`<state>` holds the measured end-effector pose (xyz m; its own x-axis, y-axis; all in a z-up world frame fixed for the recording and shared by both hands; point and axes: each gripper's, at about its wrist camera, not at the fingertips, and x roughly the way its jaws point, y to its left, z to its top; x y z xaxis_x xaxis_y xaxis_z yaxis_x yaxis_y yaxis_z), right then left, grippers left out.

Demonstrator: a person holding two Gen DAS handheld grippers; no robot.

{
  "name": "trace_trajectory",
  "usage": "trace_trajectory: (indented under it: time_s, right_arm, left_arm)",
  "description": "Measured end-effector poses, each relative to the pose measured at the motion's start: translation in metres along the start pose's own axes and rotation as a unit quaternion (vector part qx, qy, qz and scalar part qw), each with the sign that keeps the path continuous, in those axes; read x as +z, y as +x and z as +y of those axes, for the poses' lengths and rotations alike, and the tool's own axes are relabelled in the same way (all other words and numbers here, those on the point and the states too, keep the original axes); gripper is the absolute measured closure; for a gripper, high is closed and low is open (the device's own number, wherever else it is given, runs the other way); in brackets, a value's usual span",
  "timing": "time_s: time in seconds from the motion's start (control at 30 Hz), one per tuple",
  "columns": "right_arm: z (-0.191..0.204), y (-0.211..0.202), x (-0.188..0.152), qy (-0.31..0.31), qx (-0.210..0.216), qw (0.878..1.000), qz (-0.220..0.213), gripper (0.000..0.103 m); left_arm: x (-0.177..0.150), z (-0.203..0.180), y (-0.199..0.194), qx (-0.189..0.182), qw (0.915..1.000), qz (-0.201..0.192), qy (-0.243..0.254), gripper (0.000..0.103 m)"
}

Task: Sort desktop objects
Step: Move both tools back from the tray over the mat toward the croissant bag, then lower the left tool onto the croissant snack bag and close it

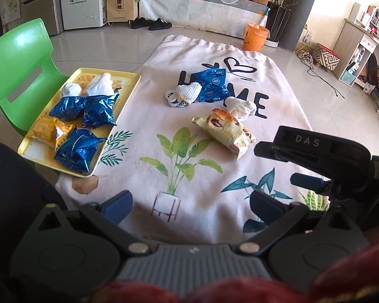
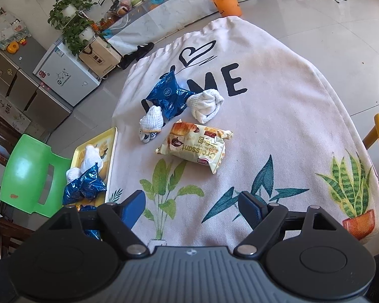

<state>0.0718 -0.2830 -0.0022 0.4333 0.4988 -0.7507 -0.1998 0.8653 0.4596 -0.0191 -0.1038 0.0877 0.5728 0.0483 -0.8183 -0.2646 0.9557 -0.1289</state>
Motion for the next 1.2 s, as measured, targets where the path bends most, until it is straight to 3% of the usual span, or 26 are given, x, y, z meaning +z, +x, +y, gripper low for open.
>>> trace_trajectory:
  time_s: [0.2,0.33,0.6,0.73,0.93,1.2]
  right_arm:
    - [0.011,0.004,0.016,-0.033,-0.012,0.999,-0.007,0.022]
    - [0.01,0.009,0.033,-0.036,-0.015,0.999,-0.002,0.021]
    - [0.001,0.02,0.078,-0.049,-0.034,0.998,-0.004,0.021]
    - [-0.008,0.033,0.101,-0.041,-0.048,0.998,-0.003,0.021]
    - [-0.02,0.05,0.126,-0.009,-0.054,0.999,-0.006,0.021]
    - [-0.026,0.062,0.134,-0.003,-0.068,0.998,0.0,0.021]
  left_arm:
    - [0.019,0.004,0.019,-0.016,0.9997,0.011,-0.017,0.0]
    - [0.036,-0.004,0.03,-0.006,0.9999,0.001,0.016,0.0]
    - [0.064,-0.008,0.049,-0.043,0.9988,-0.002,0.023,0.0]
    - [0.075,-0.006,0.069,-0.031,0.9993,0.009,0.018,0.0]
    - [0.083,-0.009,0.101,-0.018,0.999,0.032,0.027,0.001]
    - [0.07,-0.013,0.125,-0.02,0.9977,0.061,-0.021,0.001]
